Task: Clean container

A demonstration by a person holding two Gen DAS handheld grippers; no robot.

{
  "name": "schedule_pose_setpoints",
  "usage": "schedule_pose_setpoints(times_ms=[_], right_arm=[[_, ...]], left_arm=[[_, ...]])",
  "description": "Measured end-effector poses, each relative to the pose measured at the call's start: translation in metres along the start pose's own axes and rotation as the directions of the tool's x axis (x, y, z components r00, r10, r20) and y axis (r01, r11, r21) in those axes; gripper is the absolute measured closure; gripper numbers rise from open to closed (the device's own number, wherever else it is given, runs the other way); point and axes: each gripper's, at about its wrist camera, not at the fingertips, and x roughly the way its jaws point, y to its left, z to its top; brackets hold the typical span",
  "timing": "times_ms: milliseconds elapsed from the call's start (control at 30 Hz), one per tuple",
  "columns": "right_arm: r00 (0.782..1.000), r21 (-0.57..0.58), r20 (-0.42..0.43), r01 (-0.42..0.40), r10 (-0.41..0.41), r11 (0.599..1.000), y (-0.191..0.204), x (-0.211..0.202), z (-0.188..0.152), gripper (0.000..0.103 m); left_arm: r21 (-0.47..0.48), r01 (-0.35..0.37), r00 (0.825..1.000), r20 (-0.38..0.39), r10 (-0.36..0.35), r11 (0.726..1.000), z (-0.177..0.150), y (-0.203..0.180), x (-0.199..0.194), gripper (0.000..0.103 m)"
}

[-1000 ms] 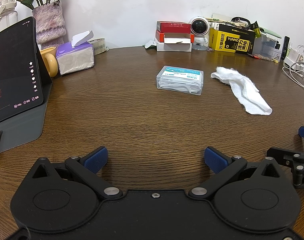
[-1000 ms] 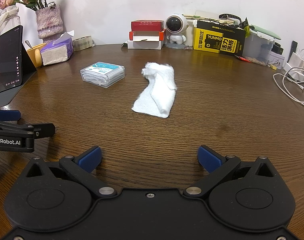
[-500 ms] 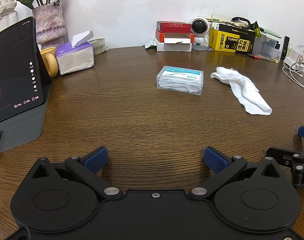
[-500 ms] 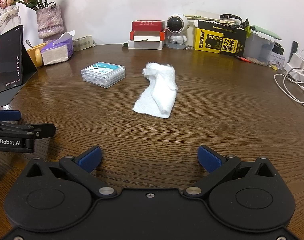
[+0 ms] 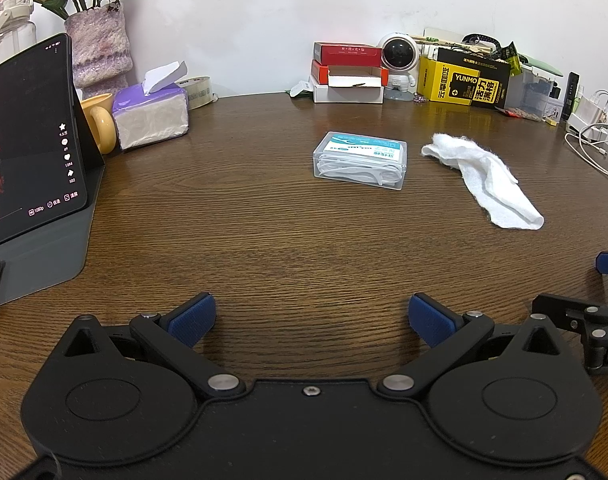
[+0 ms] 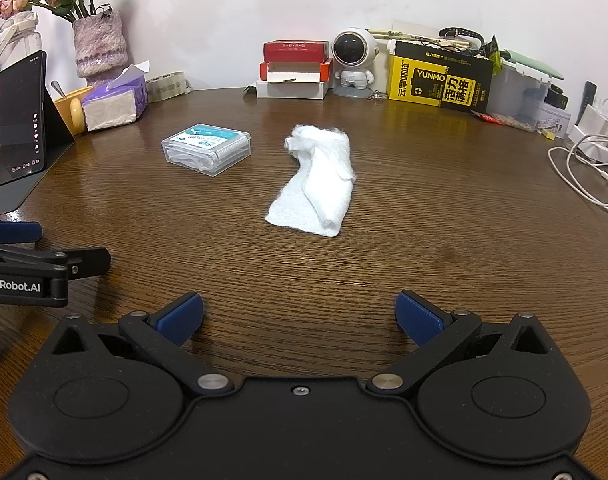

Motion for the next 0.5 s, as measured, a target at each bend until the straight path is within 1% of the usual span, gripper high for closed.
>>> schedule_pose_setpoints(times_ms=[500], right_arm=[[1.0, -0.001, 0.0, 0.001, -0.001, 1.0, 0.0004, 0.0003, 0.0, 0.0]], left_arm=[[0.0, 0.0, 1.0, 0.0, 0.0, 1.0, -0.0002, -0.0003, -0.0003, 0.0]])
